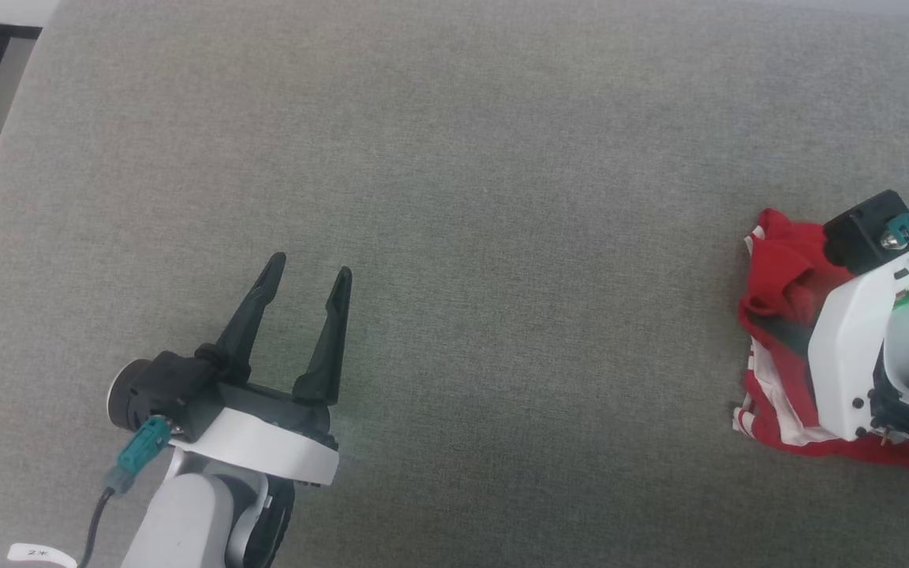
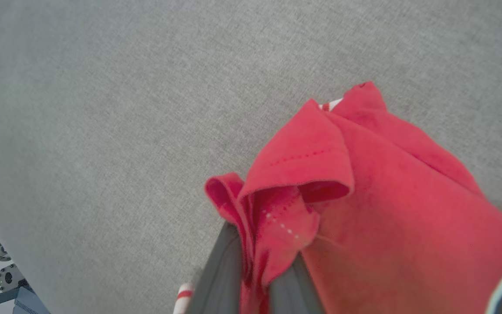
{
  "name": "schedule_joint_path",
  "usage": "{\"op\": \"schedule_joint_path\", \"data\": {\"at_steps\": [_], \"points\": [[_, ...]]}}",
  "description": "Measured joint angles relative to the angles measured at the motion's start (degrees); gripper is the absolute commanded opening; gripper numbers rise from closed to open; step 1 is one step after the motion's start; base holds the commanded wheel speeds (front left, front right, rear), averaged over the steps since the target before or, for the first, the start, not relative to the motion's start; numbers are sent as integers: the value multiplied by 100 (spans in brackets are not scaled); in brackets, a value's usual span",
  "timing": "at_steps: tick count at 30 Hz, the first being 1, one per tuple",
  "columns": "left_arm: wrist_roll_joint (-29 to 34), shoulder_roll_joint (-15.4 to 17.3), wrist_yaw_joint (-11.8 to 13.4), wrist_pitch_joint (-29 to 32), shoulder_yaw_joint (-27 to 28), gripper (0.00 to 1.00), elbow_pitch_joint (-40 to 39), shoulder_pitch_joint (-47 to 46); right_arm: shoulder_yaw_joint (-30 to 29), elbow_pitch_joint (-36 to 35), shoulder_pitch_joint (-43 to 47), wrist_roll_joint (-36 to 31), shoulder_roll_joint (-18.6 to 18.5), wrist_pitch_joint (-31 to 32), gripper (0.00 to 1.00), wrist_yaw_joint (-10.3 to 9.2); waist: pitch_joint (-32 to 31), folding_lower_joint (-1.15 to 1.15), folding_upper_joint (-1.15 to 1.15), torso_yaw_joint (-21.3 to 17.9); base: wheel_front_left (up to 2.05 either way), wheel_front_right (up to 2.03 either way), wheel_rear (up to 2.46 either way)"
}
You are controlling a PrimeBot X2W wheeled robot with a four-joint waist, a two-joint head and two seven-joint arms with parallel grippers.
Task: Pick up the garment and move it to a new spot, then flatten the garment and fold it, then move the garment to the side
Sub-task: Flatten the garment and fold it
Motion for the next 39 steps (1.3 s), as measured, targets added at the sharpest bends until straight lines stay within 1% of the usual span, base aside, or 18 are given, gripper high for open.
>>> {"op": "schedule_joint_path", "data": {"at_steps": [2, 3, 4, 5, 6, 13, 16, 18, 22, 25, 31, 36, 39], "points": [[-11, 2, 0, -1, -8, 100, 10, -10, -10, 112, -31, 3, 13, -105, 0, 0, 19, 0, 0, 3, 0, 0, 0], [-16, 4, 0, 0, -3, 100, 33, -12, -13, 158, -47, 2, 25, -166, 3, 0, 17, 0, 0, -4, 0, 0, 0], [-16, 5, 0, 0, -2, 100, 51, -16, -5, 201, -61, 2, 30, -219, 28, 0, 8, 0, 0, -17, 0, 0, 0], [-16, 11, 0, 0, 8, 100, 65, -19, -7, 253, -71, 3, 51, -298, 46, 0, -5, 0, 0, -37, 0, 0, 0], [-15, 25, 0, 0, 8, 100, 88, -20, -15, 292, -75, 10, 71, -376, 100, 0, -21, 0, 0, -62, 0, 0, 0], [-15, 197, 0, -1, 108, 100, 175, -5, -81, 476, -113, 229, 144, -1029, 100, 0, -193, 0, 0, -342, 0, 0, 0], [-14, 256, 0, -1, 137, 100, 224, 14, -115, 625, -185, 230, 63, -1597, 100, 0, -277, 0, 0, -506, 0, 0, 0], [-15, 299, 0, -1, 162, 100, 266, 34, -91, 784, -196, 227, 15, -2098, 100, 0, -332, 0, 0, -618, 0, 0, 0], [-44, 355, 0, -1, 213, 100, 386, 87, -94, 1434, -205, 374, 33, -3004, 100, 0, -447, 0, 0, -848, 0, 0, 0], [-65, 369, 0, 0, 293, 100, 489, 142, 14, 1860, -252, 375, 41, -3704, 100, 0, -554, 0, 0, -1010, 0, 0, 0], [-157, 352, 0, 0, 536, 100, 583, 391, 181, 2624, -316, 138, 105, -5024, 100, 0, -871, 0, 0, -1265, 0, 0, 0], [-208, 308, 0, 0, 779, 100, 534, 749, 204, 2970, -247, -141, 245, -5895, 100, 0, -1193, 0, 0, -1442, 0, 0, 0], [-207, 280, 0, 0, 939, 100, 456, 975, 175, 3054, -73, -257, 302, -6161, 100, 0, -1377, 0, 1, -1522, 0, 0, 0]]}}
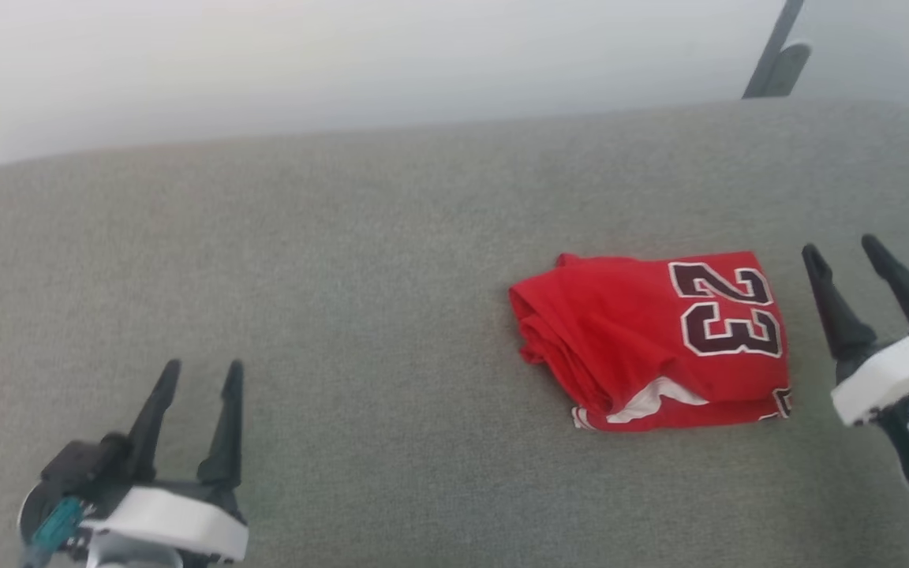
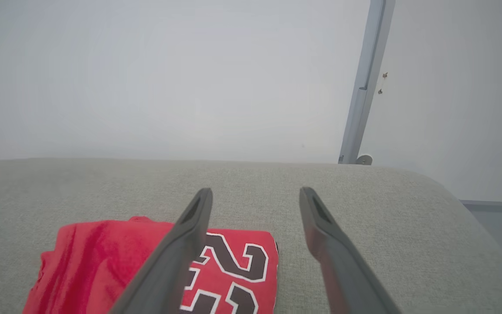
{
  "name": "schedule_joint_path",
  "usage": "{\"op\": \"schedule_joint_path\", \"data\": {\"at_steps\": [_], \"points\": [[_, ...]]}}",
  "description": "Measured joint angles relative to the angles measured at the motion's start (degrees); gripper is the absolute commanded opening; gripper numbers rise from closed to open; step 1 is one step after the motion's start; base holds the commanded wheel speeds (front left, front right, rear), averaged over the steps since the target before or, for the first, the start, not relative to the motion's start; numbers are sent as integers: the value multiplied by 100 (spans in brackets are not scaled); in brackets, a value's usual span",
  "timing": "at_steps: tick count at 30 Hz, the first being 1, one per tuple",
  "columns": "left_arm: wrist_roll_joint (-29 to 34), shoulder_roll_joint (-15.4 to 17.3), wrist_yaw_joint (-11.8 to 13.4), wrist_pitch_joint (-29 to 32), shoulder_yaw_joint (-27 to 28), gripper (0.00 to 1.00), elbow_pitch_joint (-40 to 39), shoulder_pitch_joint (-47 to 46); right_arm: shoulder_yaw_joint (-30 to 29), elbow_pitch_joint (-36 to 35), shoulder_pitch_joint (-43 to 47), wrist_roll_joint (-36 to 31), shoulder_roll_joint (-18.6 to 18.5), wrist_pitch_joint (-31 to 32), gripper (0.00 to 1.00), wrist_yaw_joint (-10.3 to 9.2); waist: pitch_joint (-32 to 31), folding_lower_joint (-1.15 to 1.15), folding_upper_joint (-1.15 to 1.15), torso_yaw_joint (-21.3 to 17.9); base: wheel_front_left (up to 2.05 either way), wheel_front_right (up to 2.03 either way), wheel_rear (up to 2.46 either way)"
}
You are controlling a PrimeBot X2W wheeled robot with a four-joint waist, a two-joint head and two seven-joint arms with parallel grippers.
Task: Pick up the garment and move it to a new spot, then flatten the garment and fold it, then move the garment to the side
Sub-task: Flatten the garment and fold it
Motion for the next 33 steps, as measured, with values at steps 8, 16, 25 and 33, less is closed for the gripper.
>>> {"op": "schedule_joint_path", "data": {"at_steps": [8, 16, 25, 33], "points": [[11, -76, 0, -1, 268, 100, -253, 462, -258, -250, 563, -118, 96, -177, 100, 0, -271, 0, 0, -49, 0, 0, 0], [144, -302, 0, 0, 516, 100, -589, 972, -766, -795, 1318, -185, 165, -174, 100, 0, -268, 0, 0, 91, 0, 0, 0], [233, -487, 0, 0, 713, 100, -929, 1282, -1430, -1466, 1952, -445, 386, 32, 100, 0, -215, 0, 0, 237, 0, 0, 0], [269, -491, 0, 0, 695, 100, -931, 1273, -1599, -1744, 2116, -598, 610, 309, 100, 1, -285, 0, 0, 250, 0, 0, 0]]}}
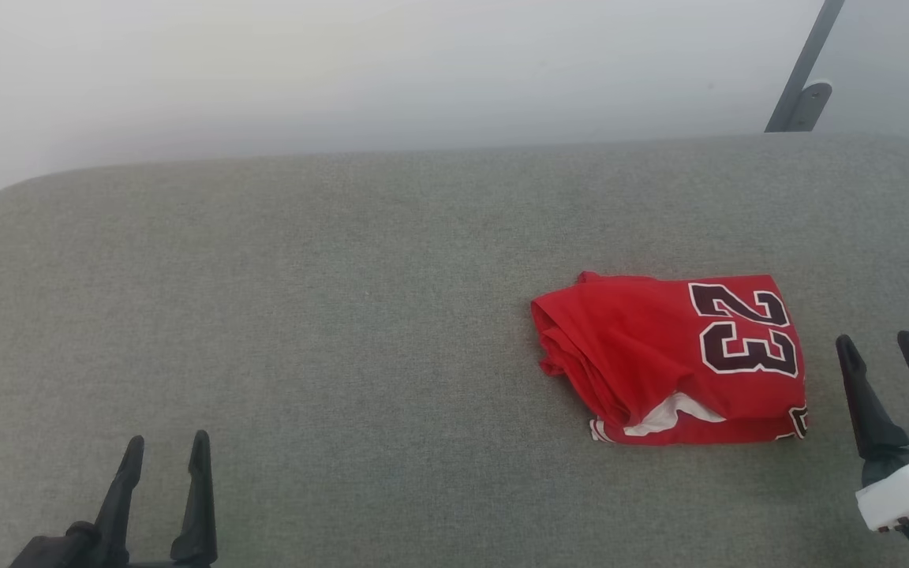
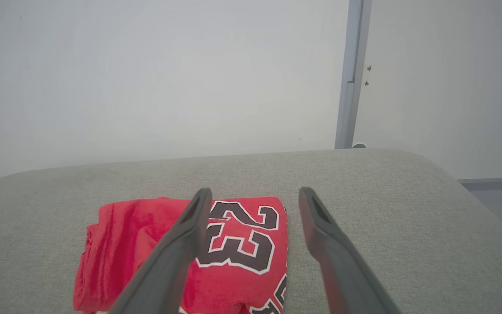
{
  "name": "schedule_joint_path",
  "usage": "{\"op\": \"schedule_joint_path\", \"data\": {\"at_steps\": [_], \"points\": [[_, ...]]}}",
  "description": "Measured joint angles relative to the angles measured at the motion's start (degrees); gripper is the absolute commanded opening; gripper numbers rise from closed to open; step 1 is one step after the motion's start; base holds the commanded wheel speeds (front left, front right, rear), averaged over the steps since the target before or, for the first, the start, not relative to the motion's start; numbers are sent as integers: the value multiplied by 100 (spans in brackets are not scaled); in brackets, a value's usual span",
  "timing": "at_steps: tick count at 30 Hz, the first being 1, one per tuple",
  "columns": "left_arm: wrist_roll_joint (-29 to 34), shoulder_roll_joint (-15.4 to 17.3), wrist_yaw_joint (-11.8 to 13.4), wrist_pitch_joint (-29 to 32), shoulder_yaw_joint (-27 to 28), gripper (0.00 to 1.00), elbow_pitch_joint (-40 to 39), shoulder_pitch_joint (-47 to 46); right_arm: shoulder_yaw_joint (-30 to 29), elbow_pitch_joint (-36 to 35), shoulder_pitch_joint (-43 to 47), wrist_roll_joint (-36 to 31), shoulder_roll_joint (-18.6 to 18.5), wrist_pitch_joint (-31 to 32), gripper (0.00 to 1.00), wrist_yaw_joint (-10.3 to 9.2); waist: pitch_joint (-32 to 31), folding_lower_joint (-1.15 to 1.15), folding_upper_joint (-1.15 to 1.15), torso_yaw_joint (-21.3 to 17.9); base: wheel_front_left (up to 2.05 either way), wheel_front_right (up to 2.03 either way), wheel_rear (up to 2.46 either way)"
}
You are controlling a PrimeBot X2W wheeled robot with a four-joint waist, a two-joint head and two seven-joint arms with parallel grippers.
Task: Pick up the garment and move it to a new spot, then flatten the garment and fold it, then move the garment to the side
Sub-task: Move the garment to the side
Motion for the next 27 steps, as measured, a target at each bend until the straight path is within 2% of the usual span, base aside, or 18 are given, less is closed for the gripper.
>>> {"op": "schedule_joint_path", "data": {"at_steps": [17, 21, 27], "points": [[37, 34, 0, 0, -168, 100, -26, -174, 85, -144, -151, -42, 9, 331, 100, -1, 158, 0, 0, 18, 0, 0, 0], [37, 64, 0, 0, -268, 100, -36, -380, 167, -70, -447, -18, -146, 864, 100, 0, 329, 0, 0, 11, 0, 0, 0], [37, 163, 0, -1, -599, 100, 22, -878, 444, 91, -1210, 30, -678, 2241, 100, 0, 682, 0, 0, 14, 0, 0, 0]]}}
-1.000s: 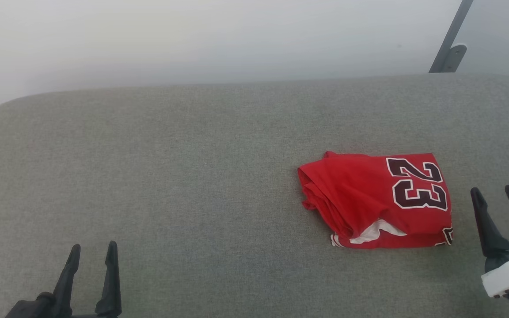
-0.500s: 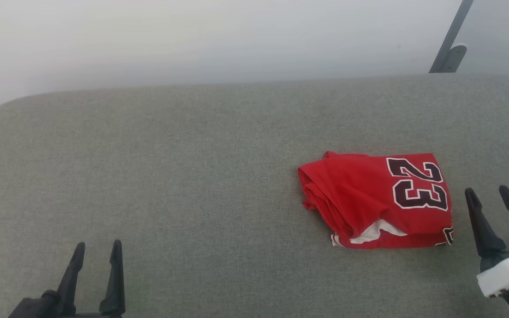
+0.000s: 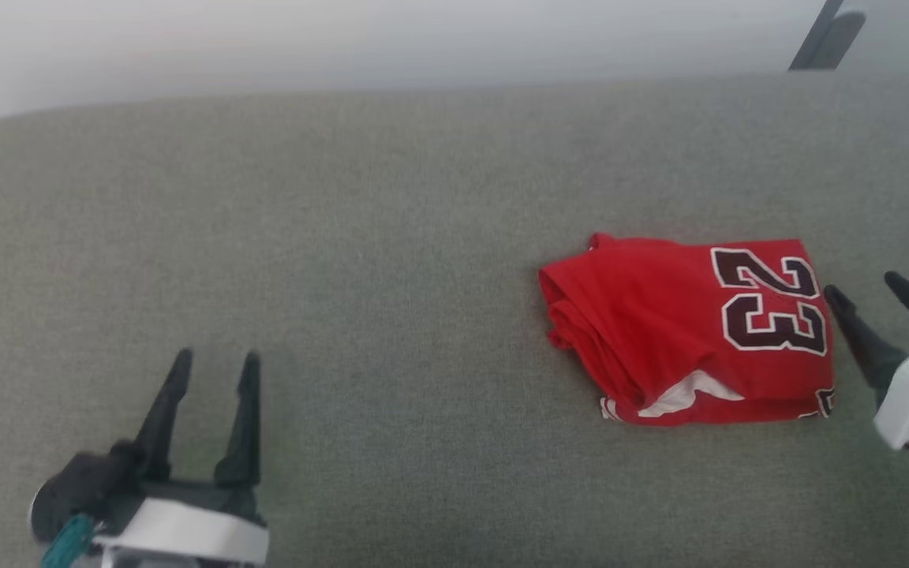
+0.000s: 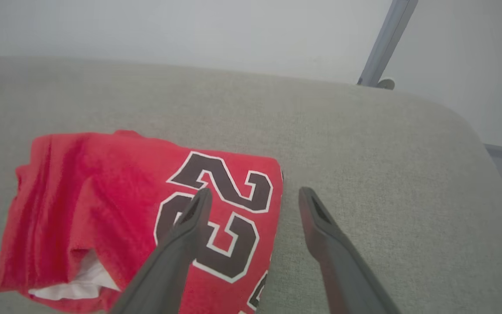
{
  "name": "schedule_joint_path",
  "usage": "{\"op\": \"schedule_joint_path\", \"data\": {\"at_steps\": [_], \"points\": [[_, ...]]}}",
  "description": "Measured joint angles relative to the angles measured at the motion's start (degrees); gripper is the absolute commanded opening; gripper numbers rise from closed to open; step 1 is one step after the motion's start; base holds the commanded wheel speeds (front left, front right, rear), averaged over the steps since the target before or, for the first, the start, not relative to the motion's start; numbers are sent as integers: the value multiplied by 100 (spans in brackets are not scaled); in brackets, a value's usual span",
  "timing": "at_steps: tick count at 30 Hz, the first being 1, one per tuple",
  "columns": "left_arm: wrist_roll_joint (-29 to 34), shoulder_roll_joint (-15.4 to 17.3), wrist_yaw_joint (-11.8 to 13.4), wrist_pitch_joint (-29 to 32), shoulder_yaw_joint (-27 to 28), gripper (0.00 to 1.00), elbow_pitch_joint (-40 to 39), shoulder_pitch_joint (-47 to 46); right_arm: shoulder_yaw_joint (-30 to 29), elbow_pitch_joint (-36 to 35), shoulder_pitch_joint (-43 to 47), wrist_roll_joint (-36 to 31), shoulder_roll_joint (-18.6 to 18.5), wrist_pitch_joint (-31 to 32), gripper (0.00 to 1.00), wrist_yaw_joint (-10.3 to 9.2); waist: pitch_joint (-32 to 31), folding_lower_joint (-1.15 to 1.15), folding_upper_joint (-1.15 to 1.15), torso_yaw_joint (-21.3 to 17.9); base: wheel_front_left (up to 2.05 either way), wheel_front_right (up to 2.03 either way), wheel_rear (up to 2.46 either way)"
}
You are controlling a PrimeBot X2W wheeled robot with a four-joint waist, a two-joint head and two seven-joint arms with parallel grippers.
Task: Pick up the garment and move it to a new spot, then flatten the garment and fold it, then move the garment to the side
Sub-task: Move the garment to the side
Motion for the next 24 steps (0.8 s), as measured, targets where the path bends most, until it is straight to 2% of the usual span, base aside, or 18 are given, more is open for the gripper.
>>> {"op": "schedule_joint_path", "data": {"at_steps": [4, 9, 14, 18, 22, 23, 24], "points": [[-8, 41, 0, 0, -186, 100, 55, -377, 121, 175, -427, 319, -286, 1068, 100, -1, 251, 0, 0, 43, 0, 0, 0], [-43, 58, 0, 0, -356, 100, 102, -856, 20, 374, -932, 793, -408, 2303, 100, -1, 627, 0, 0, 126, 0, 0, 0], [-58, 85, 0, 0, -547, 100, 147, -1318, 57, 519, -1352, 998, -455, 3374, 100, -1, 1062, 0, 0, 205, 0, 0, 0], [-74, 96, 0, 0, -661, 100, 194, -1631, 124, 459, -1499, 1039, -521, 3877, 100, 0, 1400, 0, 0, 270, 0, 0, 0], [-74, 122, 0, 0, -735, 100, 248, -1843, 88, 310, -1527, 1044, -526, 4005, 100, 2, 1667, 0, 0, 323, 0, 0, 0], [-74, 141, 0, 0, -743, 100, 267, -1867, 75, 261, -1528, 1042, -533, 3990, 65, 2, 1714, 0, 0, 328, 0, 0, 0], [-74, 157, 0, 0, -748, 100, 290, -1883, 51, 229, -1528, 1033, -535, 3942, 40, 5, 1752, 0, 0, 328, 0, 0, 0]]}}
